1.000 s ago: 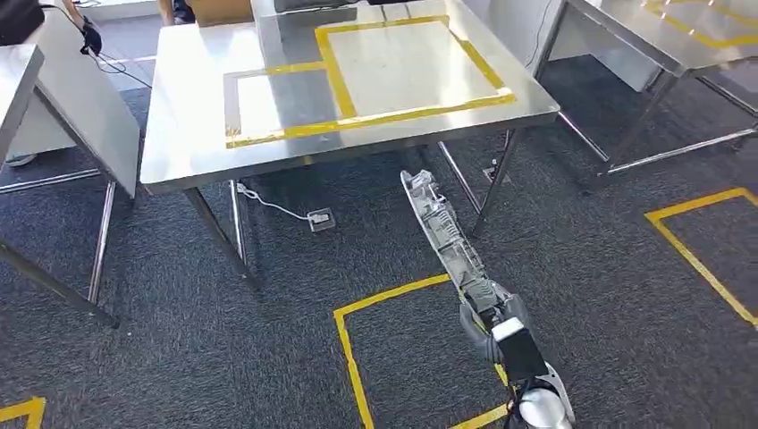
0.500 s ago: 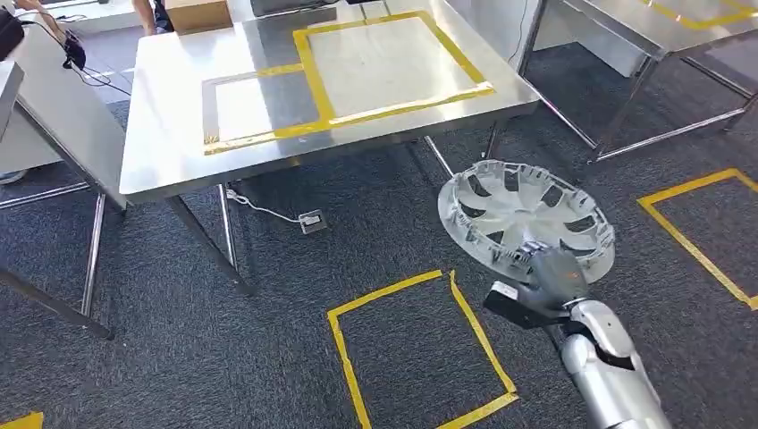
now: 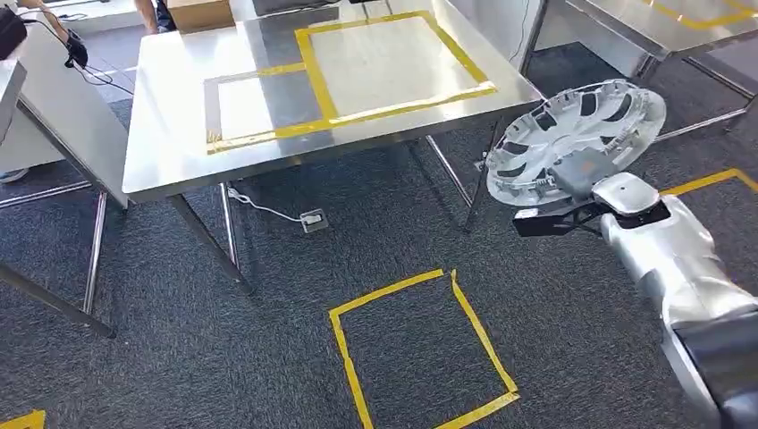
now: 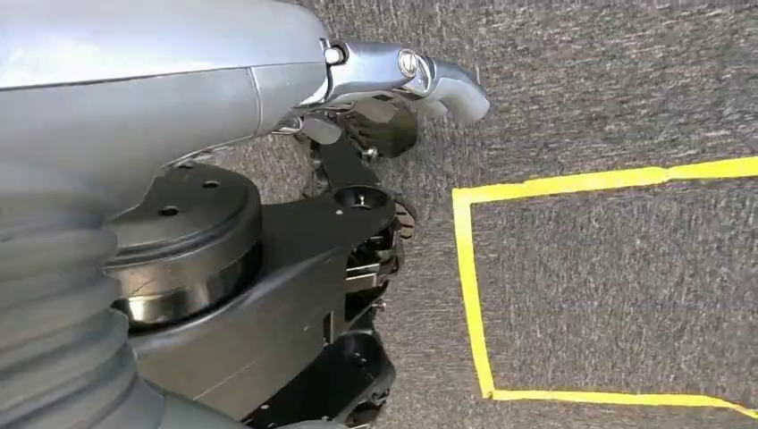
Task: Take the parts from the cabinet and place them on the table.
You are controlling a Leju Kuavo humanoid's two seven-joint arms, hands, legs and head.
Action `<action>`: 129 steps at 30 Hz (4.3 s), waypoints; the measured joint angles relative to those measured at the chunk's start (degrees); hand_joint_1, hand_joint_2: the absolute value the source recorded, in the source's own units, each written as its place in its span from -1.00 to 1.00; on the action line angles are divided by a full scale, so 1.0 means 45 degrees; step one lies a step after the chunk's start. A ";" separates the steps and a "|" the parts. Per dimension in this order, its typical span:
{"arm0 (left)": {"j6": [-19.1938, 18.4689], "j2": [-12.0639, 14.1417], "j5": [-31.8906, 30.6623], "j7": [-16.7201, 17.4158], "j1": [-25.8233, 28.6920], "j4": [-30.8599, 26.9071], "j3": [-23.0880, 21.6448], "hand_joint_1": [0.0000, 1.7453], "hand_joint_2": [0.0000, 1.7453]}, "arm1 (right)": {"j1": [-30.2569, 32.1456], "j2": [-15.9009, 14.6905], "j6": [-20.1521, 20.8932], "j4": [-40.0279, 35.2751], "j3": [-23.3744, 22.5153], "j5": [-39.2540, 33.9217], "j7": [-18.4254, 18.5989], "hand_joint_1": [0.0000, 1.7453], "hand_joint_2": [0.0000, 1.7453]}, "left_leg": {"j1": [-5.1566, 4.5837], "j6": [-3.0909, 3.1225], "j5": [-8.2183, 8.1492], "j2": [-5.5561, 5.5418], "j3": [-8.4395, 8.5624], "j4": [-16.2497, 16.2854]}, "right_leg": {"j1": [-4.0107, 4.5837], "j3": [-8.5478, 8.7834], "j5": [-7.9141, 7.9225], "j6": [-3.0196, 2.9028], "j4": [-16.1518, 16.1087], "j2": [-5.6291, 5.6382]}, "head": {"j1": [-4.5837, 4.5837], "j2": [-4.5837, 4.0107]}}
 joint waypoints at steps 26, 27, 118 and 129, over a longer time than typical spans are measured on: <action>0.0592 -0.0029 -0.0553 -0.0044 -0.0008 0.0048 0.0005 -1.00 1.00 | 0.0994 -0.0190 -0.7925 -0.0026 -0.2585 -0.1515 0.3399 1.00 1.00 | -0.0028 0.0022 -0.0014 0.0009 -0.0007 0.0014 | -0.0026 -0.0003 0.0012 0.0023 -0.0005 0.0017 | 0.0000 0.0000; 0.0607 -0.0029 -0.0607 -0.0015 -0.0021 0.0049 0.0005 -1.00 1.00 | 0.1255 -0.0146 -0.7945 -0.0218 -0.2869 -0.1178 0.3268 1.00 1.00 | -0.0028 0.0022 -0.0014 0.0008 -0.0007 0.0014 | -0.0026 -0.0003 0.0013 0.0023 -0.0005 0.0016 | 0.0000 0.0000; 0.1812 -0.0107 -0.2404 0.0598 -0.0274 0.0058 -0.1447 -1.00 1.00 | 0.3376 0.3011 -0.7979 -0.0195 -0.2961 0.0092 0.1402 1.00 1.00 | -0.0257 0.0084 -0.1016 -0.0553 0.1369 0.1346 | 0.0155 -0.1802 0.1675 -0.0503 -0.0095 0.0139 | -0.0004 0.0000; 0.1855 -0.0146 -0.2409 0.0641 -0.0361 0.0068 -0.1491 -1.00 1.00 | 0.3268 0.4173 -0.7999 0.0043 -0.1249 0.0082 0.0916 1.00 1.00 | -0.0153 0.0104 0.0374 -0.0241 -0.0596 -0.0182 | 0.0196 -0.0063 0.0166 -0.0481 -0.0151 0.0197 | -0.0107 0.0000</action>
